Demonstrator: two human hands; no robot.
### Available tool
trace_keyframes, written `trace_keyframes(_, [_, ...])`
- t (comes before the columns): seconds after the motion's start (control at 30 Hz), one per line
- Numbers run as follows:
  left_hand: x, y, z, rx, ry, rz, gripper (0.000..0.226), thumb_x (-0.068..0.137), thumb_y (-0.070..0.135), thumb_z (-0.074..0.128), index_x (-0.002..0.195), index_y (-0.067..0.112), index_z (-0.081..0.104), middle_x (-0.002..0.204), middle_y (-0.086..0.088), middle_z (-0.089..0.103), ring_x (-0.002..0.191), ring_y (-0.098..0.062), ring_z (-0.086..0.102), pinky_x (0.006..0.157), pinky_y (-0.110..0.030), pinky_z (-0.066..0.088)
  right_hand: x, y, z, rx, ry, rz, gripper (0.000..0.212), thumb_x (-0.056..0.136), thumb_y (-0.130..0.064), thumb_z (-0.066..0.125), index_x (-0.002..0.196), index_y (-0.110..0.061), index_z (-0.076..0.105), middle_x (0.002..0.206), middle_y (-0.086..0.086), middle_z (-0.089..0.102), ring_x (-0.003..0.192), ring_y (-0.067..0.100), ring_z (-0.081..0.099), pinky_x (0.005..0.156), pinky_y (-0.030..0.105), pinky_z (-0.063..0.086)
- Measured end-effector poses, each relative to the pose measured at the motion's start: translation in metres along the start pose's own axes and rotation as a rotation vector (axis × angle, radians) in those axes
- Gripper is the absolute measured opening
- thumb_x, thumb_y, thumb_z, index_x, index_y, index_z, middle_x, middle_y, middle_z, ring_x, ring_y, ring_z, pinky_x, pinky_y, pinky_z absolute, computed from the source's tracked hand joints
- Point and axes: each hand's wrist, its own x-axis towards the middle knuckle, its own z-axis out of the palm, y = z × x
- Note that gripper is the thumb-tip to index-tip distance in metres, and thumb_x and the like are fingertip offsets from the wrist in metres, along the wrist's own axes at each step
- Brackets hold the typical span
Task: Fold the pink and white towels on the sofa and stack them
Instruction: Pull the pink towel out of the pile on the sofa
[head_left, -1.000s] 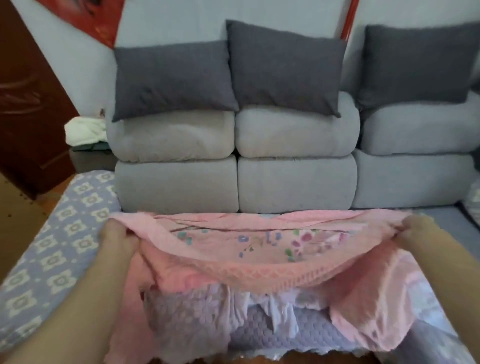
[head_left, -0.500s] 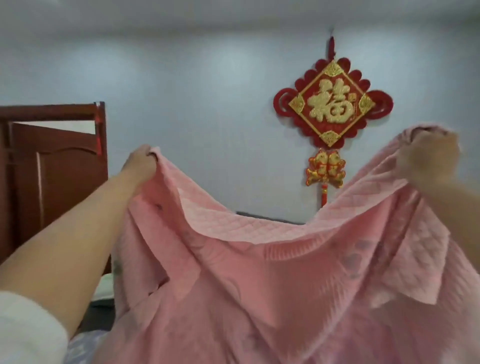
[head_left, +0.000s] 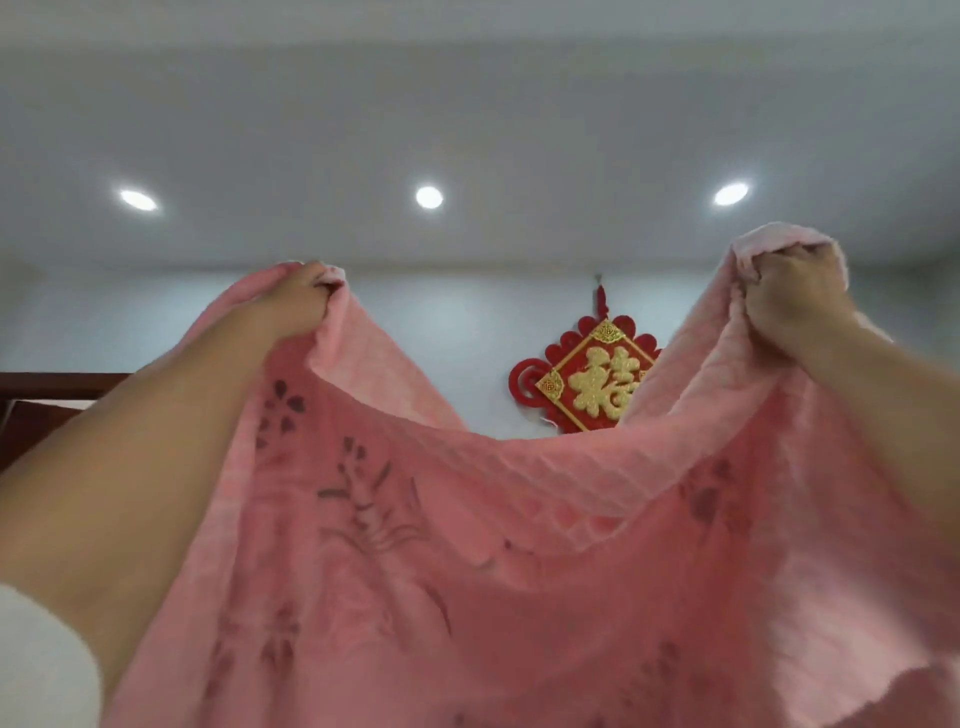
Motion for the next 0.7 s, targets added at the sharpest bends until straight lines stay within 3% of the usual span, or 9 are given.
trace_keyframes(0.1, [0.012, 0.005, 0.004, 0.034, 0.006, 0.026, 0.036, 0.105, 0.015, 0.043, 0.078, 0.038, 0.043, 0.111, 0.004, 0.046, 0.105, -0.011, 0.037, 0.073, -0.007, 0.034, 0.007, 0.001, 0.007, -0.001, -0.013, 0.005, 0.061, 0.079, -0.045, 0.032, 0.119, -0.014, 0.065, 0.138, 0.020, 0.054, 0.133, 0.043, 0.039, 0.112, 0.051, 0.033])
trace_keyframes(0.17, [0.018, 0.008, 0.007, 0.023, 0.036, 0.063, 0.033, 0.100, 0.002, 0.042, 0.083, 0.029, 0.050, 0.095, 0.006, 0.052, 0.098, -0.014, 0.045, 0.071, -0.005, 0.033, 0.017, 0.006, 0.010, -0.024, 0.001, -0.003, 0.062, 0.079, -0.045, 0.030, 0.121, -0.015, 0.064, 0.138, 0.019, 0.054, 0.133, 0.042, 0.038, 0.112, 0.051, 0.032])
trace_keyframes(0.23, [0.028, 0.010, 0.009, 0.010, 0.068, 0.087, 0.036, 0.101, 0.001, 0.041, 0.081, 0.030, 0.048, 0.082, 0.016, 0.045, 0.083, -0.009, 0.047, 0.069, -0.007, 0.037, 0.031, 0.012, 0.014, -0.020, 0.072, -0.005, 0.060, 0.080, -0.044, 0.028, 0.120, -0.015, 0.063, 0.137, 0.018, 0.054, 0.133, 0.042, 0.039, 0.111, 0.051, 0.033])
trace_keyframes(0.3, [0.031, 0.014, 0.007, 0.022, 0.101, 0.054, 0.035, 0.104, 0.011, 0.041, 0.079, 0.036, 0.044, 0.084, 0.025, 0.037, 0.080, -0.005, 0.045, 0.074, -0.015, 0.036, 0.041, 0.013, 0.019, 0.033, 0.123, -0.014, 0.052, 0.083, -0.038, 0.032, 0.118, -0.015, 0.063, 0.137, 0.017, 0.053, 0.133, 0.042, 0.039, 0.111, 0.051, 0.033])
trace_keyframes(0.37, [0.030, 0.009, 0.012, -0.016, 0.045, 0.055, 0.032, 0.101, 0.012, 0.041, 0.076, 0.028, 0.053, 0.078, 0.020, 0.048, 0.085, -0.014, 0.055, 0.081, -0.028, 0.038, 0.038, 0.006, 0.029, 0.038, 0.139, -0.037, 0.047, 0.086, -0.035, 0.038, 0.119, -0.014, 0.064, 0.139, 0.018, 0.052, 0.133, 0.042, 0.037, 0.112, 0.051, 0.032])
trace_keyframes(0.43, [0.017, -0.008, 0.034, -0.053, -0.055, 0.048, 0.034, 0.095, 0.006, 0.041, 0.065, 0.015, 0.054, 0.063, -0.001, 0.057, 0.065, -0.019, 0.058, 0.070, -0.033, 0.039, 0.020, 0.000, 0.056, 0.045, 0.014, -0.034, 0.044, 0.091, -0.031, 0.043, 0.126, -0.013, 0.062, 0.143, 0.018, 0.047, 0.136, 0.042, 0.033, 0.115, 0.049, 0.029])
trace_keyframes(0.47, [0.004, -0.019, 0.049, -0.049, -0.078, -0.007, 0.032, 0.097, 0.005, 0.041, 0.070, 0.015, 0.056, 0.067, -0.007, 0.057, 0.062, -0.016, 0.054, 0.065, -0.030, 0.038, 0.006, 0.002, 0.077, -0.001, -0.072, -0.045, 0.048, 0.090, -0.034, 0.041, 0.128, -0.012, 0.061, 0.144, 0.018, 0.047, 0.135, 0.043, 0.033, 0.115, 0.050, 0.028])
trace_keyframes(0.57, [-0.045, -0.064, 0.113, 0.013, -0.115, -0.115, 0.021, 0.100, 0.004, 0.042, 0.096, 0.013, 0.061, 0.089, -0.005, 0.055, 0.078, -0.016, 0.049, 0.055, -0.015, 0.034, -0.050, 0.029, 0.167, -0.148, -0.361, -0.042, 0.072, 0.078, -0.046, 0.023, 0.130, -0.013, 0.060, 0.142, 0.019, 0.050, 0.134, 0.043, 0.039, 0.112, 0.052, 0.030])
trace_keyframes(0.7, [-0.119, -0.155, 0.192, 0.217, -0.326, -0.224, 0.021, 0.100, 0.013, 0.041, 0.105, 0.014, 0.061, 0.095, -0.003, 0.054, 0.088, -0.017, 0.045, 0.059, -0.023, 0.028, -0.185, 0.070, 0.262, -0.265, -0.556, 0.013, 0.050, 0.094, -0.033, 0.042, 0.135, -0.008, 0.056, 0.145, 0.021, 0.048, 0.136, 0.043, 0.034, 0.115, 0.051, 0.029])
